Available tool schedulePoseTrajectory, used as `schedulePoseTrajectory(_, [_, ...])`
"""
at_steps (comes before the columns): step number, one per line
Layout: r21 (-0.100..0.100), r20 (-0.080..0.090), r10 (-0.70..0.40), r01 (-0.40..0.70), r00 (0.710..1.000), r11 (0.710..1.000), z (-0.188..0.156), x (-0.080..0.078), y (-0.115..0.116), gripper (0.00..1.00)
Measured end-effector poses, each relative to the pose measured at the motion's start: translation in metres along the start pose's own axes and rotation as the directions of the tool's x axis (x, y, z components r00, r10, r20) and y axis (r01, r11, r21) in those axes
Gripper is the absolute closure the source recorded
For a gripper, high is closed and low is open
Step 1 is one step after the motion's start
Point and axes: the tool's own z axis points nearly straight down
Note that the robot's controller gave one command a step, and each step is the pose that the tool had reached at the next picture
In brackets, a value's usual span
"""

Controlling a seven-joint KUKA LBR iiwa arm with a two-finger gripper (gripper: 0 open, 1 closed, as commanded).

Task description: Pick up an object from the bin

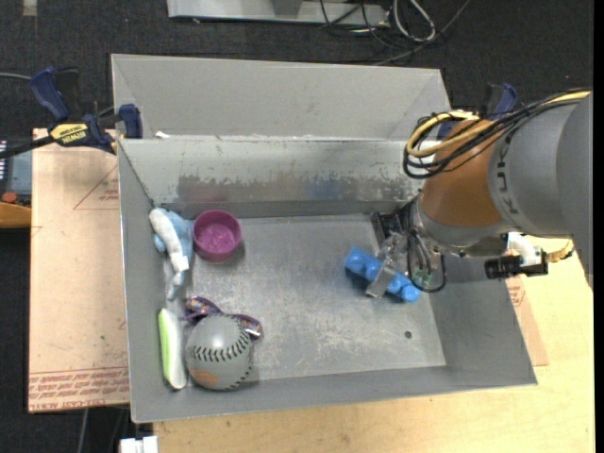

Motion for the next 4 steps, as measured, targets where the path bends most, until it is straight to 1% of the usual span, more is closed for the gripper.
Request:
schedulePoseTrajectory(1, [0.000, 0.000, 0.000, 0.000, 1.000, 1.000, 0.000, 0.000, 0.000, 1.00])
schedulePoseTrajectory(2, [0.002, -0.004, 0.000, 0.000, 1.000, 1.000, -0.003, 0.001, 0.000, 1.00])
schedulePoseTrajectory(3, [0.003, -0.010, 0.000, 0.000, 1.000, 1.000, -0.031, 0.003, -0.001, 1.00])
schedulePoseTrajectory(4, [0.001, -0.003, -0.001, 0.001, 1.000, 1.000, -0.048, 0.001, 0.000, 1.00])
